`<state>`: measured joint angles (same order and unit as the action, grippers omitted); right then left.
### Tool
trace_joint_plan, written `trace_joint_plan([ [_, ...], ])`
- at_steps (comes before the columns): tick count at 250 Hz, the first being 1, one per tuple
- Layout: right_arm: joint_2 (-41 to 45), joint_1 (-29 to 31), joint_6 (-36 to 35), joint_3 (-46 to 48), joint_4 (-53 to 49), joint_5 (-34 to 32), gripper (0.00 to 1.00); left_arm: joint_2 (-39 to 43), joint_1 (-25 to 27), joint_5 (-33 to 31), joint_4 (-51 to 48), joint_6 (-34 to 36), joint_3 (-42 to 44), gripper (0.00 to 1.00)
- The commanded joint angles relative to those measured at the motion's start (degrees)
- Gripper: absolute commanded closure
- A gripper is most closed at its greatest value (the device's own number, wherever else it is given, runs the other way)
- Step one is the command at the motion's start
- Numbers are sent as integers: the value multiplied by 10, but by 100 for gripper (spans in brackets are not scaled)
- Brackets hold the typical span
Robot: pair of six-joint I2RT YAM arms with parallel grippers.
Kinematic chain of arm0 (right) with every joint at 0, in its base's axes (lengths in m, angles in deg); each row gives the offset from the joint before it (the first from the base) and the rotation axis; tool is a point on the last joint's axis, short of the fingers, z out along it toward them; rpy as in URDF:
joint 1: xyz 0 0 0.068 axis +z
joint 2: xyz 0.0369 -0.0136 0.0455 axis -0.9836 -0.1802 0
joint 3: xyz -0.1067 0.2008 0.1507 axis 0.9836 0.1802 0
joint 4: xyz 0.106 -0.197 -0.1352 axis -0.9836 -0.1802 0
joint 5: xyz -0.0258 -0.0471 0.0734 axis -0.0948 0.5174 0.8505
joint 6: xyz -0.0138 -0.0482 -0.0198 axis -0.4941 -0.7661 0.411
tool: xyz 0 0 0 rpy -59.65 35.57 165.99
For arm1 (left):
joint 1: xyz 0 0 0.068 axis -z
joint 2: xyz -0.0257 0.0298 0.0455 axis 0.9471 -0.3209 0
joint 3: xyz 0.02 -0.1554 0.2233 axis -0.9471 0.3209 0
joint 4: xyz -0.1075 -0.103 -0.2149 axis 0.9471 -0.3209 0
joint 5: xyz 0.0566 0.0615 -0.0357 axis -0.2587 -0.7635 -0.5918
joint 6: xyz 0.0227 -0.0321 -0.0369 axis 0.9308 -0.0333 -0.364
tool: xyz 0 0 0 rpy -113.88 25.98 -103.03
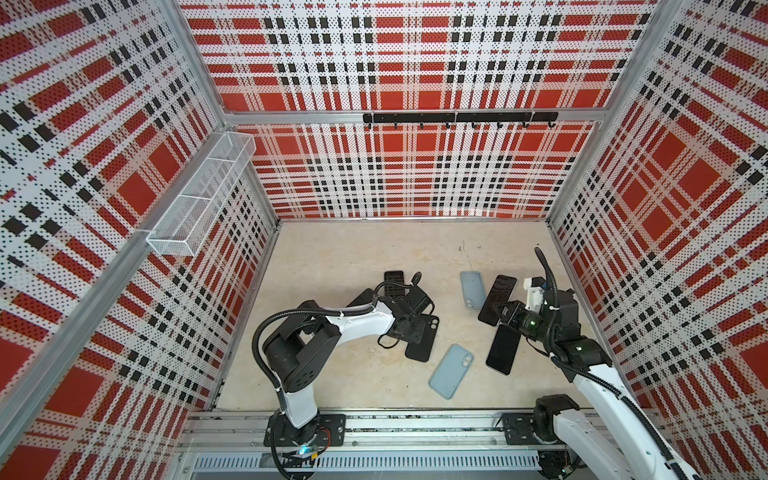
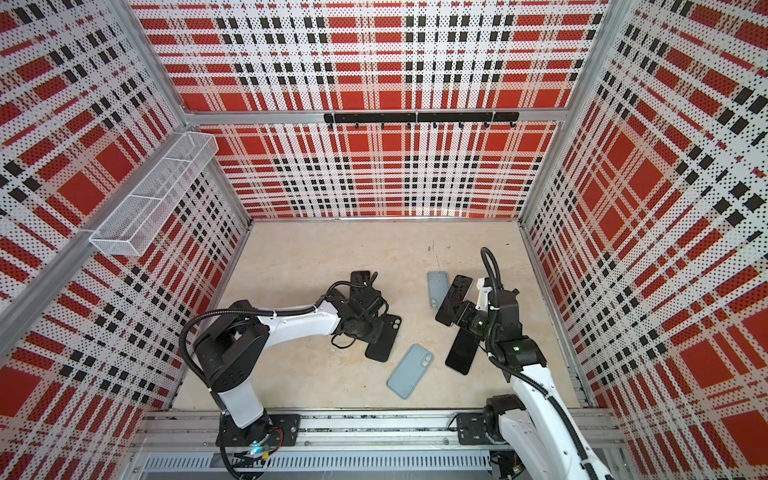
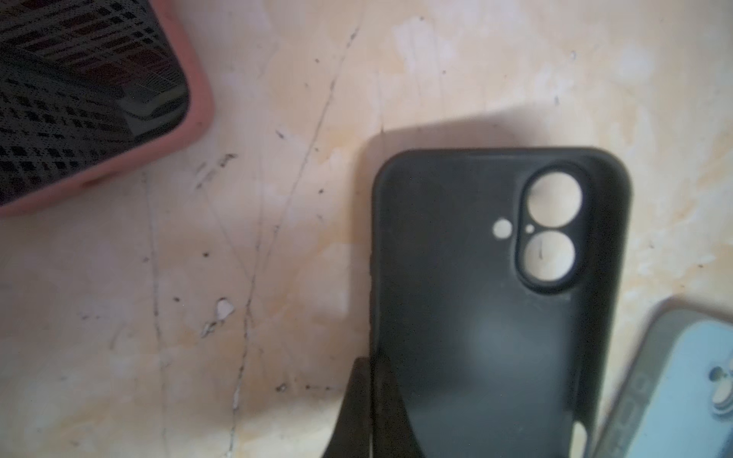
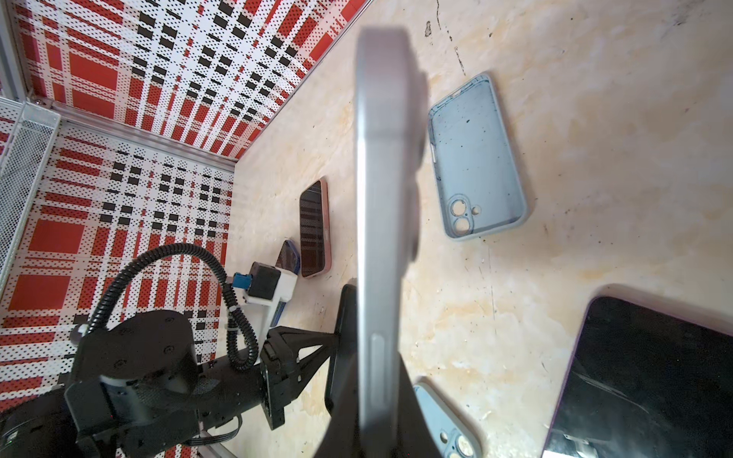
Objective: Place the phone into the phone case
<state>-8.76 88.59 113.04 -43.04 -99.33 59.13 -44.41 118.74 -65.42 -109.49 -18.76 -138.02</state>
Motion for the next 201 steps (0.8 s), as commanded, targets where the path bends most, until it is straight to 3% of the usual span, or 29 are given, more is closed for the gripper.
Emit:
trace_joint_plan([
  [1, 0, 0, 0, 2, 58, 11, 100, 35, -18, -26, -7, -71, 6, 98],
  [79, -15, 0, -3, 4, 83, 54, 100, 46, -19, -70, -7, -172, -17, 100],
  [140, -48, 0, 1, -1, 112, 94, 100, 16, -10, -67, 15, -233, -22, 100],
  [201, -63, 0, 7, -6, 114, 104, 100, -12, -10, -61, 40, -225, -39, 100],
])
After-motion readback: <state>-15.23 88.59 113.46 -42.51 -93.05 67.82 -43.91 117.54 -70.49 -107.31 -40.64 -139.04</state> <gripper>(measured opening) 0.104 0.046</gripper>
